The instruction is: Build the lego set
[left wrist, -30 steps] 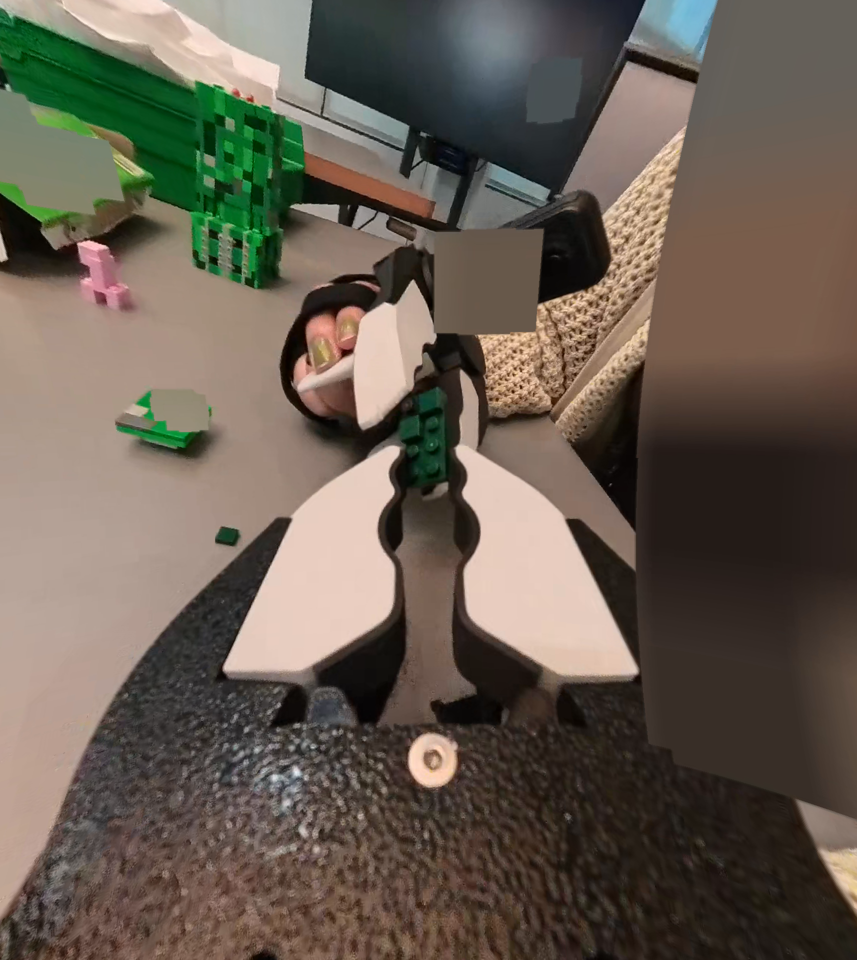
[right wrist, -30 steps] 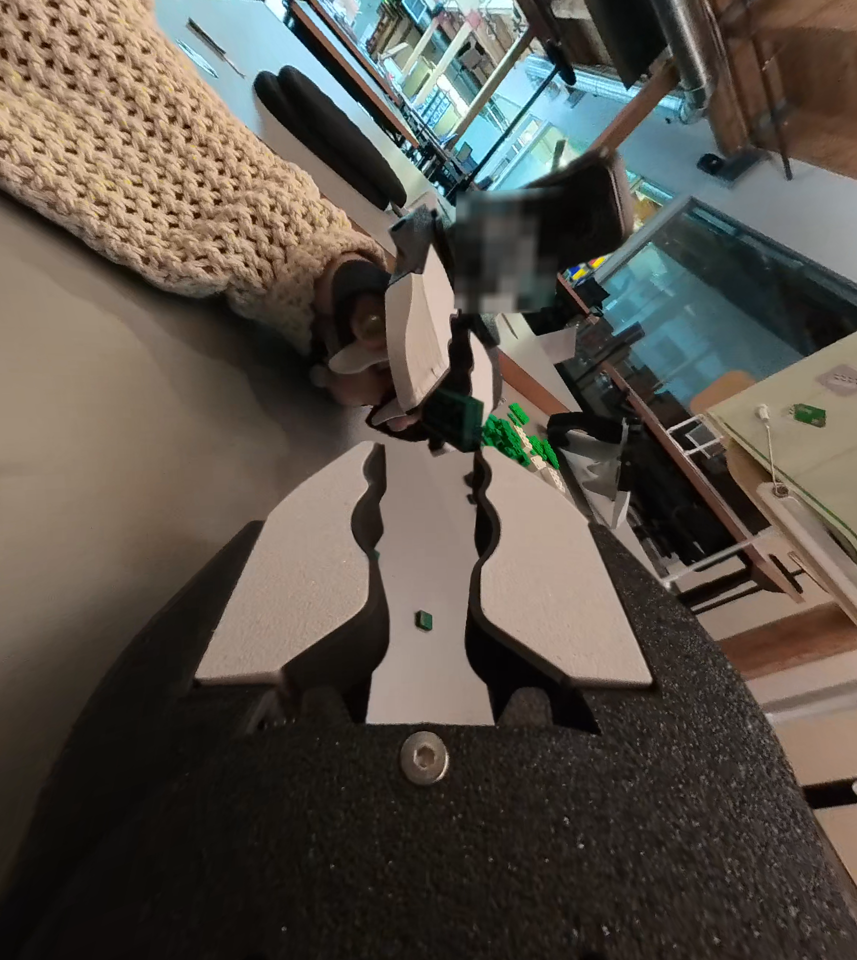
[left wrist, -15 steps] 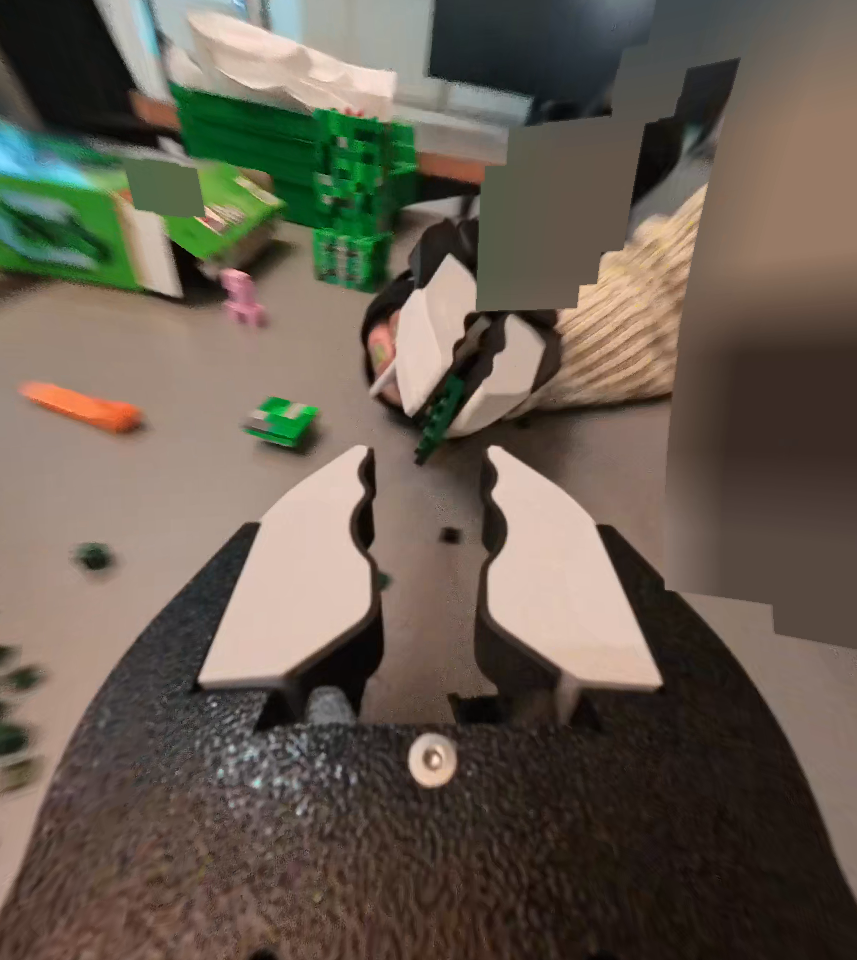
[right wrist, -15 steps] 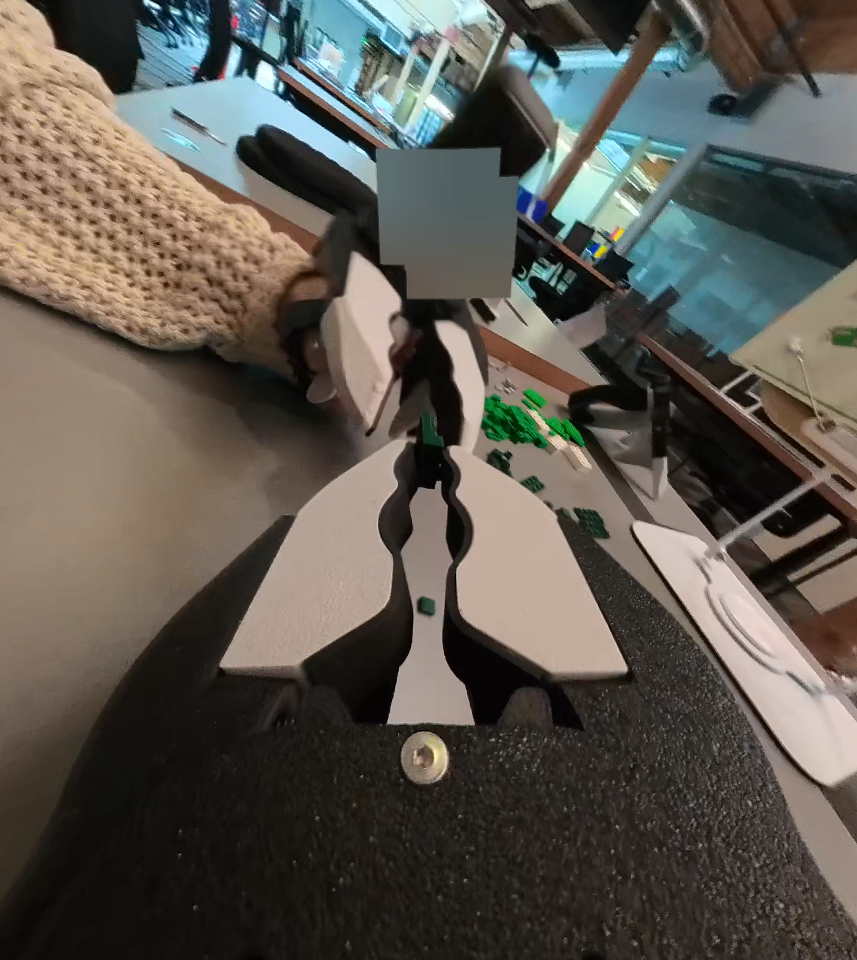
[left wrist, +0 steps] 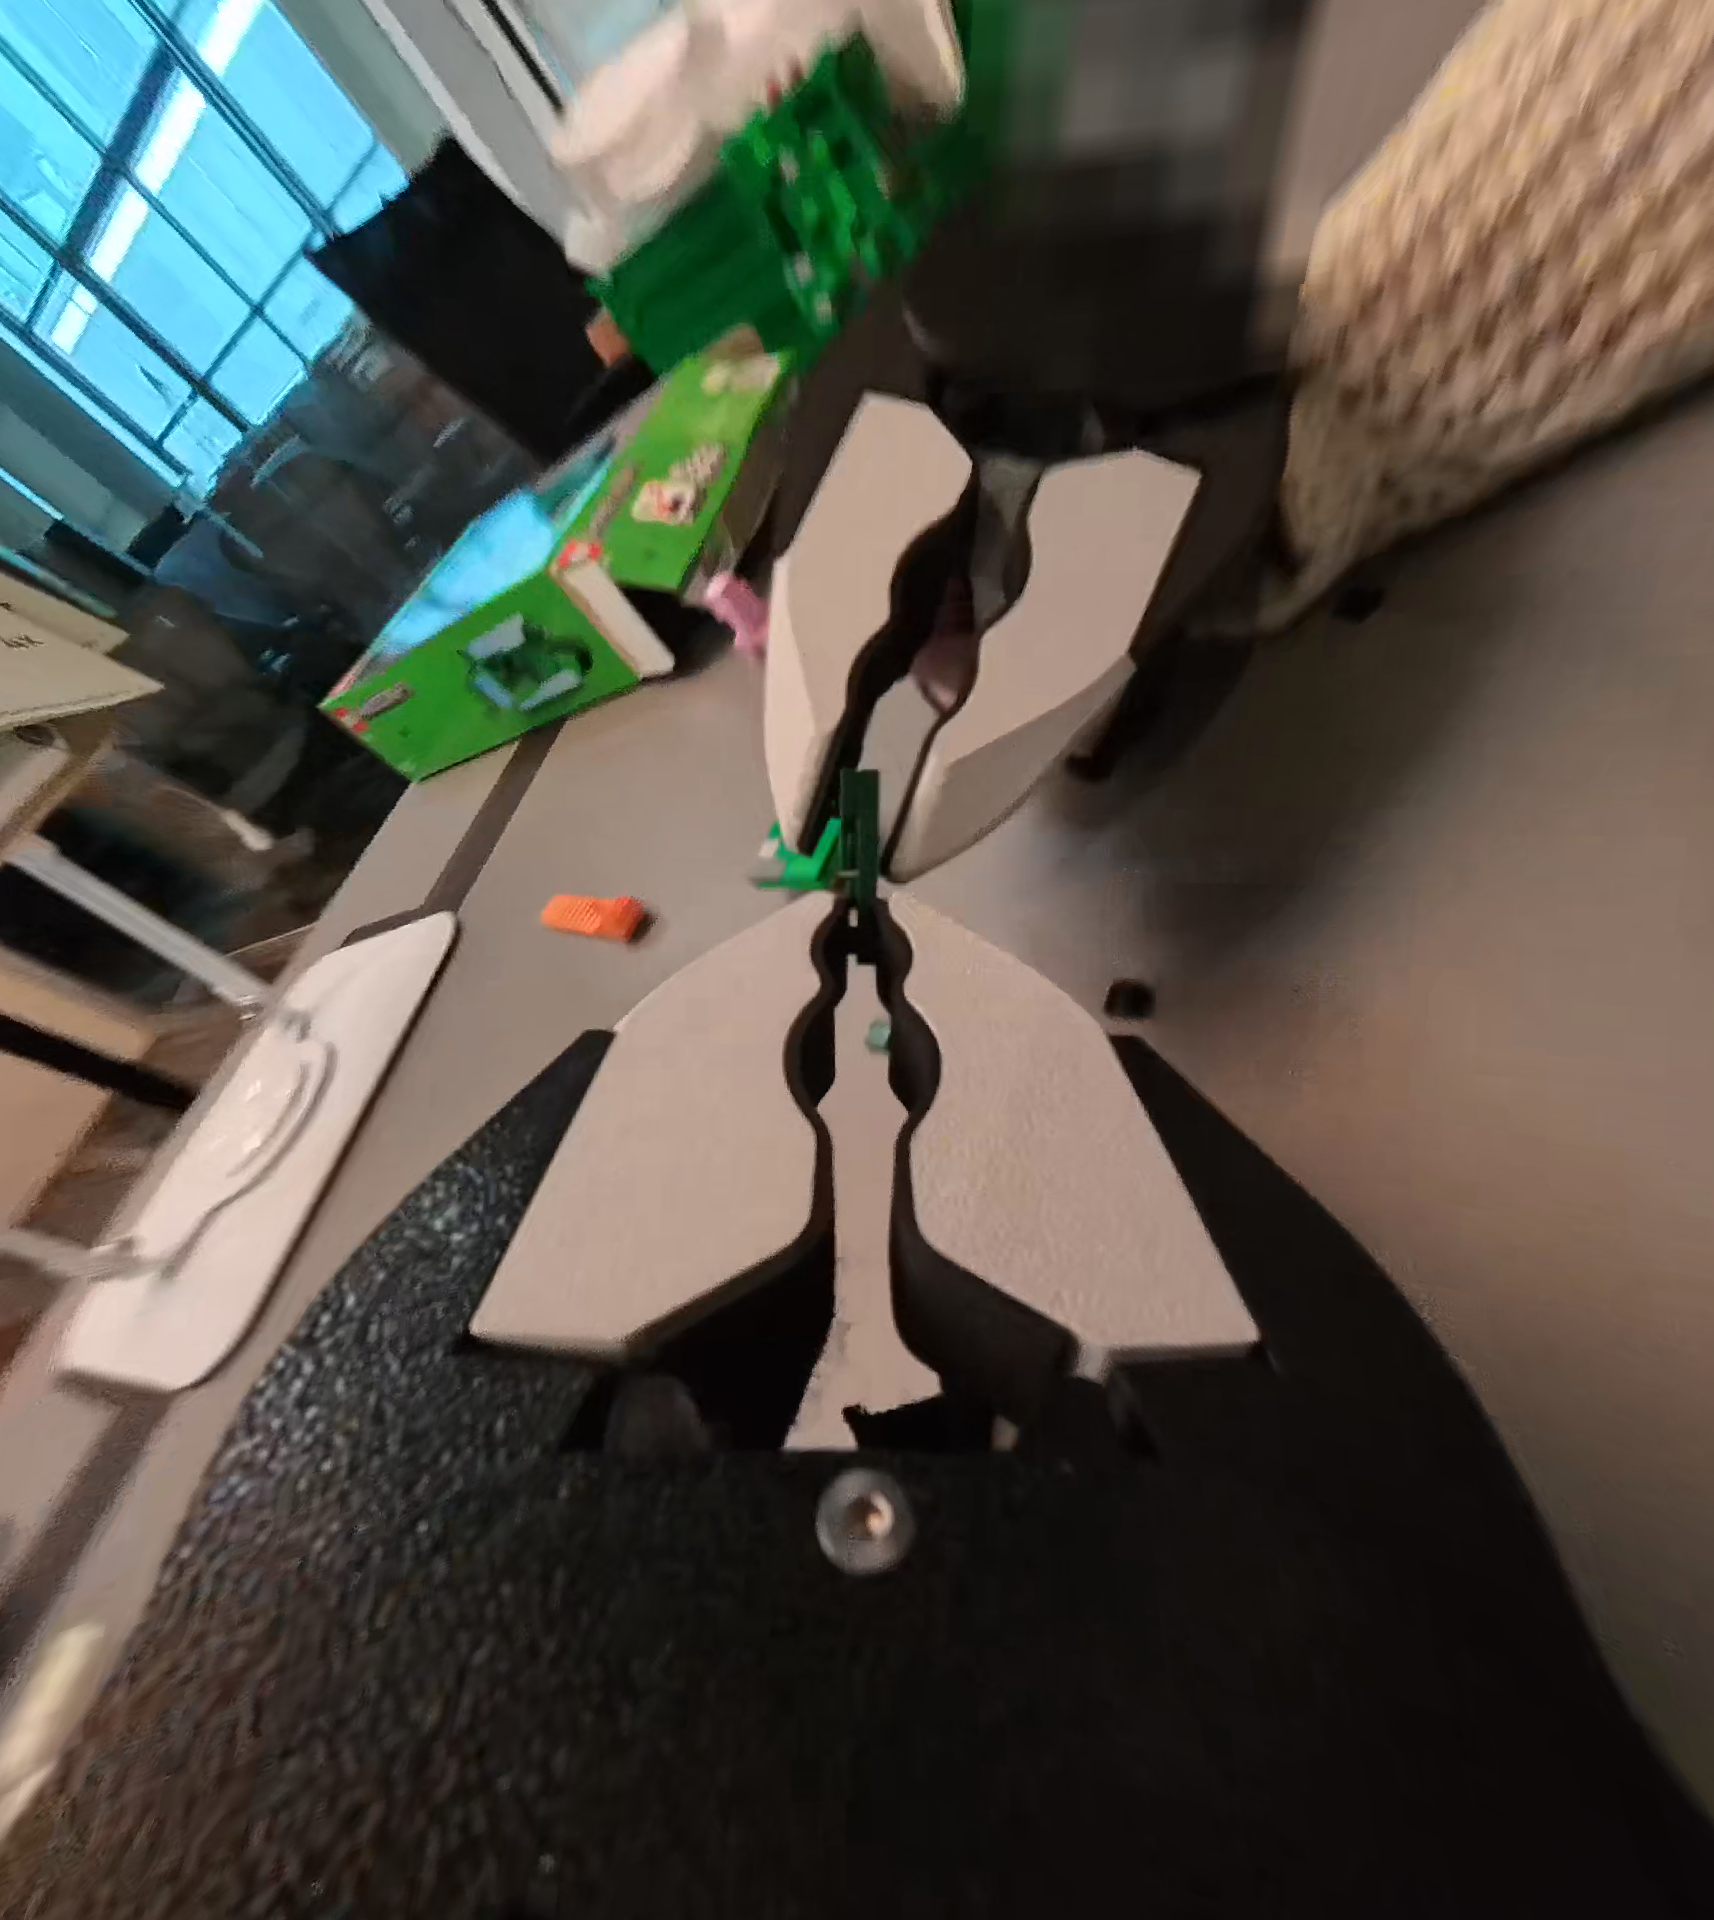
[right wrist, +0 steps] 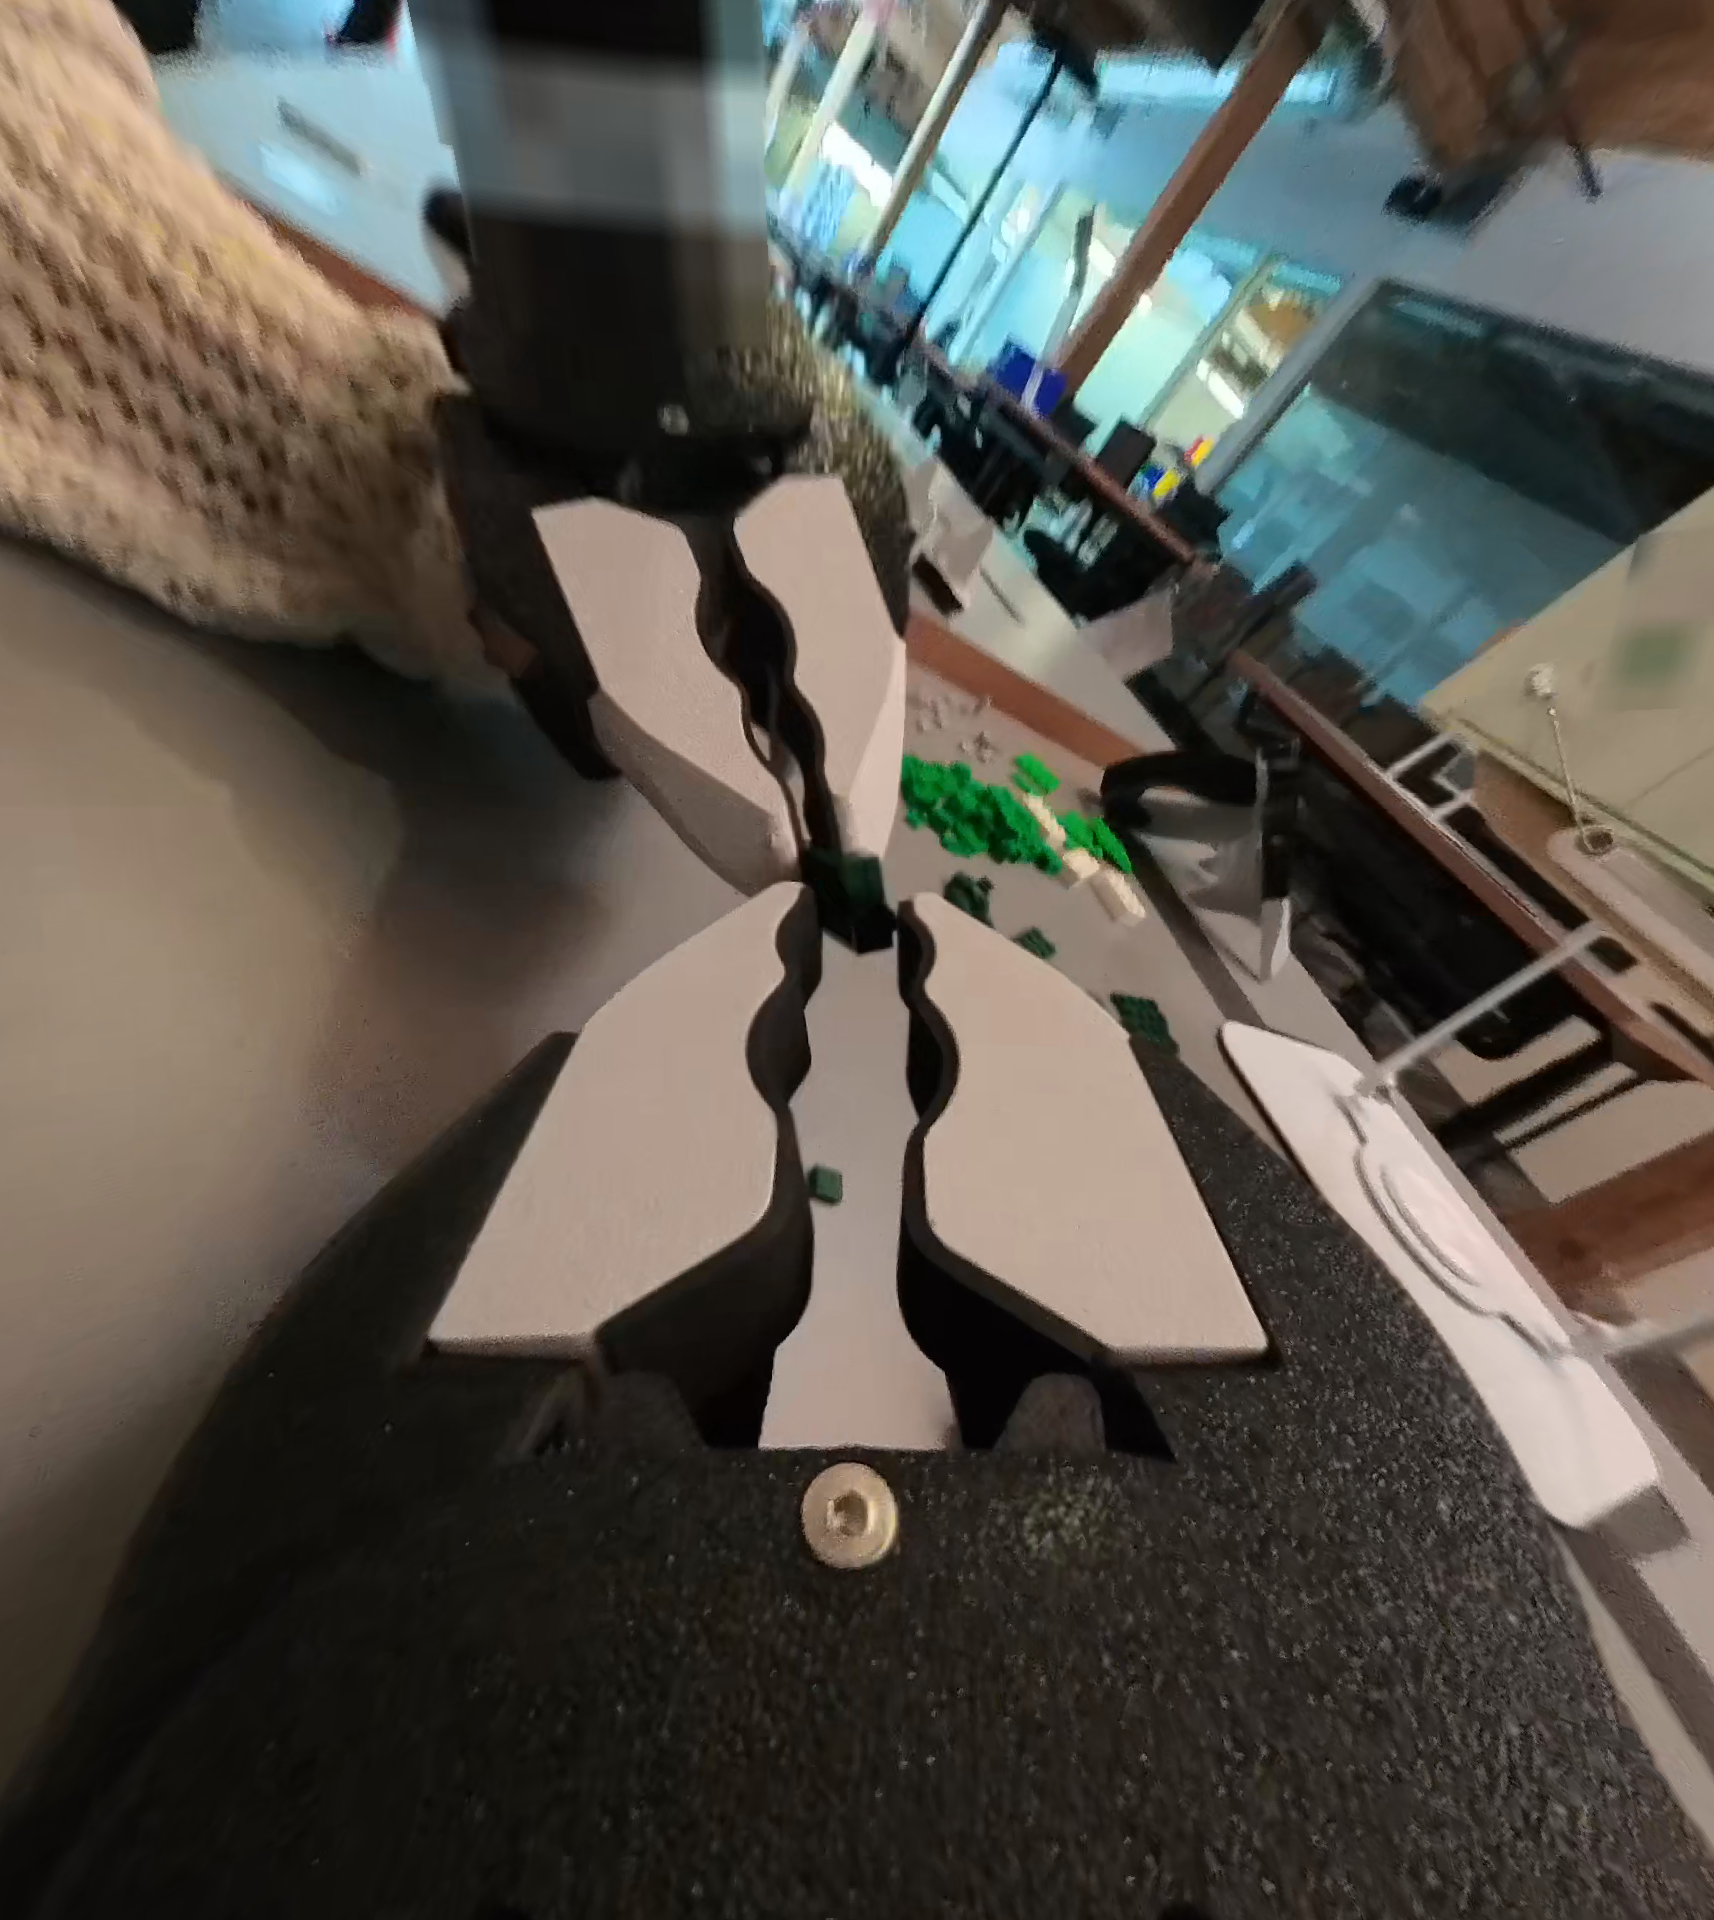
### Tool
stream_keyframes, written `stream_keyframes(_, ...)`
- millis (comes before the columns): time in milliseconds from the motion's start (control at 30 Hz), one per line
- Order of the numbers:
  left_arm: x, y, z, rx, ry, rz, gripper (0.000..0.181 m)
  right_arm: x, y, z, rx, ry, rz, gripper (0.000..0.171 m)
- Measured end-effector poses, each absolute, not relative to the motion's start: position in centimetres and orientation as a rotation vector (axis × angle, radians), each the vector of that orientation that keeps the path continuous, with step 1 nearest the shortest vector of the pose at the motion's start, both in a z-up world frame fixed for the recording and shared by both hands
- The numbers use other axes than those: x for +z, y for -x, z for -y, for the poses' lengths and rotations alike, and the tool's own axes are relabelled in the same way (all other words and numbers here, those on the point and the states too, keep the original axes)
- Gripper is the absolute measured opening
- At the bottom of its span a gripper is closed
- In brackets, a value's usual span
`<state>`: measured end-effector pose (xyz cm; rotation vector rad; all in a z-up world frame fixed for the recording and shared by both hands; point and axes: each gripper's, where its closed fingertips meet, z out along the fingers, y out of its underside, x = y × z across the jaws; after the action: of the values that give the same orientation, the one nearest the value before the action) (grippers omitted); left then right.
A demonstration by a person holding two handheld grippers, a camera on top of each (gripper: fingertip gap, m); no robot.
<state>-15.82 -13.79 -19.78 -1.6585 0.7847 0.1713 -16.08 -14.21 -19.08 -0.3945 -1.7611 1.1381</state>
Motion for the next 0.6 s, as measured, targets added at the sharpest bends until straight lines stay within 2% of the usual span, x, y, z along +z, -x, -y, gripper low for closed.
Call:
stream_keyframes(167, -17.0, 14.7, 15.2, -0.321, 1.433, -0.652, 0.004, -17.8, 15.0, 15.2, 1.335, 0.383, 1.741, 0.02)
stream_keyframes(400, -16.5, 14.1, 15.6, -0.428, 1.354, -0.675, 0.004, -15.1, 14.1, 16.0, 1.599, 0.438, 1.602, 0.017)
stream_keyframes(533, -16.9, 13.5, 15.7, -0.441, 1.366, -0.724, 0.004, -15.3, 14.0, 16.5, 1.614, 0.419, 1.617, 0.016)
stream_keyframes(600, -16.9, 13.3, 15.8, -0.444, 1.363, -0.737, 0.004, -15.1, 13.8, 16.8, 1.629, 0.4, 1.61, 0.008)
